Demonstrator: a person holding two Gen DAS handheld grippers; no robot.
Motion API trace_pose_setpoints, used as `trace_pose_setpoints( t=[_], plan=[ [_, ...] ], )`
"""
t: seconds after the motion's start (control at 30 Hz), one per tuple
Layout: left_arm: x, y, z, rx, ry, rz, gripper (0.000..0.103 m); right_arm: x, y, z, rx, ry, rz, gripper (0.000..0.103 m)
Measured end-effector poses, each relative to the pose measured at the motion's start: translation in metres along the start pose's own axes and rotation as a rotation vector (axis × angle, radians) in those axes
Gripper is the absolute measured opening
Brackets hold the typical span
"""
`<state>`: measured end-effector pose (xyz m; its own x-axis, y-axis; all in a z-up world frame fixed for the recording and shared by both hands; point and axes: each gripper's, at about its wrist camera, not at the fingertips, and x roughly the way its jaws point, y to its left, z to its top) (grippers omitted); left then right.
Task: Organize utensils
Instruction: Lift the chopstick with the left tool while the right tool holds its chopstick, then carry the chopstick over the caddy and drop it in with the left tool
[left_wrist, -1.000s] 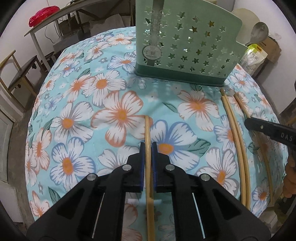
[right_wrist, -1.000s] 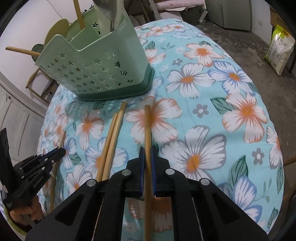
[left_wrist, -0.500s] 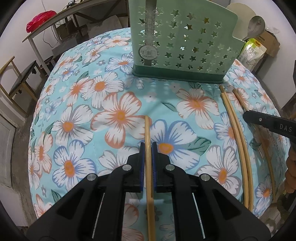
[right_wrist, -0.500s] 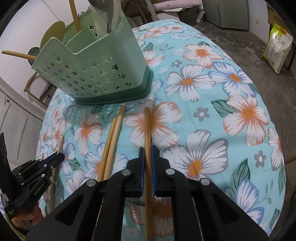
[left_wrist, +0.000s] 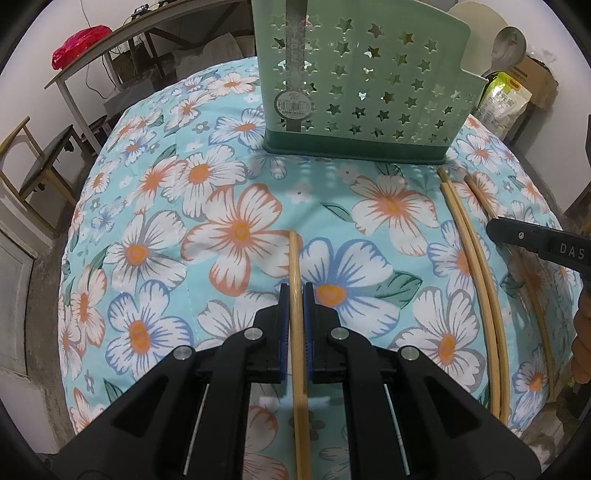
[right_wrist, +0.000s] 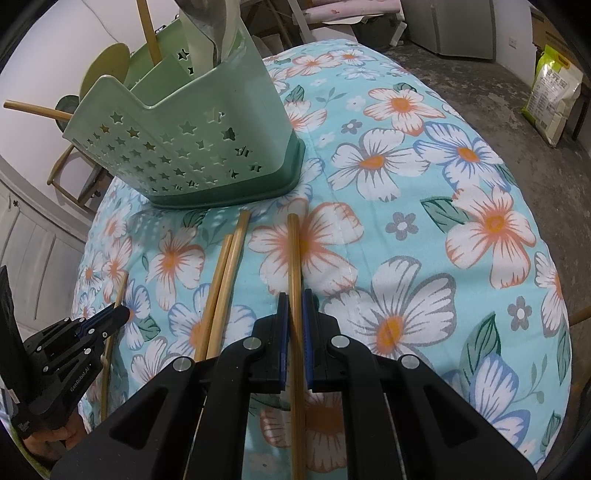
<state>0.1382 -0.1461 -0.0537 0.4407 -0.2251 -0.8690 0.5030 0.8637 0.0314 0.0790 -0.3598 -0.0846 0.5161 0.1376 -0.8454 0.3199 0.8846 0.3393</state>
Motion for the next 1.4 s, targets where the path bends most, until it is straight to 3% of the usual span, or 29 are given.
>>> trace_pose_setpoints(
  t=[0.33,0.57,0.7,0.97,1.27,1.4],
  plan=[
    [0.015,0.036,0.024,-0.149,0.038,-0.195,0.005,-0.001,0.000,-0.001,0.004,-0.008,-0.003,0.008],
    [-0.030,0.055,0.035,-0.203,-0.046,-0.301,0.005,-0.001,0.000,-0.001,0.004,-0.006,-0.002,0.008],
    [-0.076,0.063,0.050,-0.210,-0.147,-0.363,0.005,-0.001,-0.001,-0.001,0.008,-0.008,0.006,0.008],
    [-0.173,0.059,0.097,-0.151,-0.468,-0.408,0.005,-0.002,-0.003,0.000,0.016,-0.006,0.020,0.008],
    [-0.214,0.045,0.147,-0.116,-0.711,-0.436,0.005,-0.003,-0.006,0.001,0.026,-0.006,0.033,0.008],
    [-0.206,0.028,0.163,-0.073,-0.762,-0.413,0.005,-0.003,-0.006,0.001,0.028,-0.005,0.037,0.008]
  ],
)
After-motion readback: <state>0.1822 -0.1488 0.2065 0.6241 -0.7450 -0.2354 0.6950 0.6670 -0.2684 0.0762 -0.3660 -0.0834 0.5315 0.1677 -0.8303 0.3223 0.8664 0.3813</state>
